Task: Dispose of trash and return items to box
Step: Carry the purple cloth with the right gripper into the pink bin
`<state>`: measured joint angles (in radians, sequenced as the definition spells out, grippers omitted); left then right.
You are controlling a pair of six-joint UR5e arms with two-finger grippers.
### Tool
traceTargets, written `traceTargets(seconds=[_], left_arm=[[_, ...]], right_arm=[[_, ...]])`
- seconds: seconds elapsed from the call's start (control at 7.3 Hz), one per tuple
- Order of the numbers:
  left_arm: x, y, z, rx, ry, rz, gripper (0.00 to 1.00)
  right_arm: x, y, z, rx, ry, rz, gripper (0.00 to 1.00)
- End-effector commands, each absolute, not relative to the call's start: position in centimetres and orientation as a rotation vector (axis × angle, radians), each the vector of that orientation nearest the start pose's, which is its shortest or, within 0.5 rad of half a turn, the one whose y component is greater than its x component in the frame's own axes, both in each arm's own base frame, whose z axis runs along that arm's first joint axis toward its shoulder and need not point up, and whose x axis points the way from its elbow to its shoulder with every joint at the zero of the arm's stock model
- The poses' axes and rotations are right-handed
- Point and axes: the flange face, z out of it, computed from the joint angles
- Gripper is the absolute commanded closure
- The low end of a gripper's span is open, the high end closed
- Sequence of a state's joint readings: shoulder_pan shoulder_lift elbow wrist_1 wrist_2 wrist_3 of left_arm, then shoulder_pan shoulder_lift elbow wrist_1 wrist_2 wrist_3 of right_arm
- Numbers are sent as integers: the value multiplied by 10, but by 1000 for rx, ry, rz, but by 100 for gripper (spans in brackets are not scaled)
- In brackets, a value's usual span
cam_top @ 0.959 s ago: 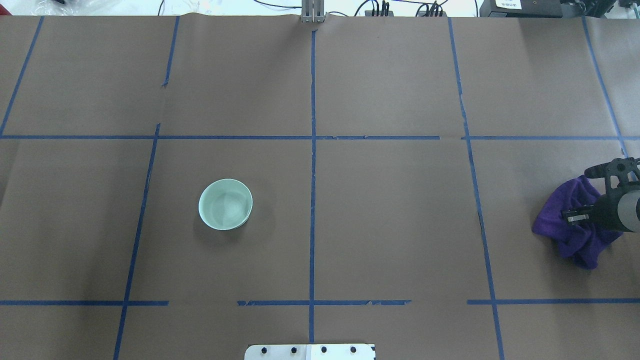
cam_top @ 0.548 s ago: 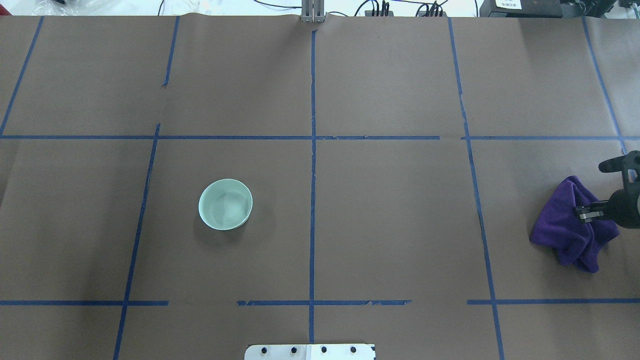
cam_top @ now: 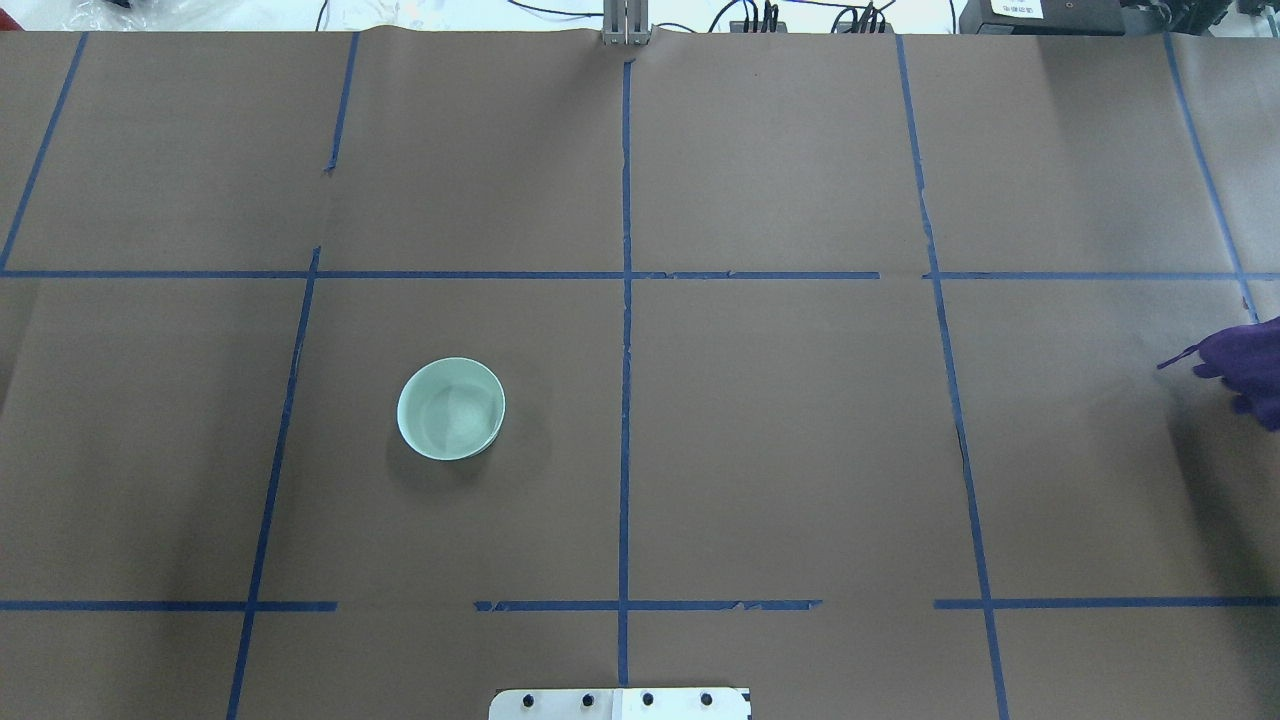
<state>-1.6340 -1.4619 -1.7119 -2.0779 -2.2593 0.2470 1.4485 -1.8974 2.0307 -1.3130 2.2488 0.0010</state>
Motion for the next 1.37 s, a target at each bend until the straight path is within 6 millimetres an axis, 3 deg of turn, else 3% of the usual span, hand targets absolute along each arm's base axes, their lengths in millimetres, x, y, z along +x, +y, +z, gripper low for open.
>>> traceTargets(seconds=[0.0,0.14,0.27,0.41,0.55,0.68,0.82,0.96,1.1,1.23], left_arm=[[-99,-466,587,619,586,358,0],[-99,-467,585,623,589,361,0],[-94,-467,584,622,617,372,0],[-92,-467,584,621,620,375,0],[-92,-468,582,624,619,376,0],[-92,-468,582,624,618,376,0],[-92,-472,577,623,625,351,0],[-76,-480,566,614,650,333,0],[-56,-488,546,603,684,297,0],[-24,-490,516,590,733,255,0]], right_arm=[[141,-380,549,342,-673,-313,100],[189,-392,544,325,-662,-346,100],[224,-408,563,314,-647,-397,100],[228,-416,603,280,-657,-430,100],[232,-423,628,301,-638,-432,100],[229,-419,654,289,-654,-408,1],[223,-421,651,282,-669,-334,0],[217,-425,636,269,-690,-236,0],[199,-434,608,264,-711,-168,1],[168,-445,576,245,-725,-113,1]])
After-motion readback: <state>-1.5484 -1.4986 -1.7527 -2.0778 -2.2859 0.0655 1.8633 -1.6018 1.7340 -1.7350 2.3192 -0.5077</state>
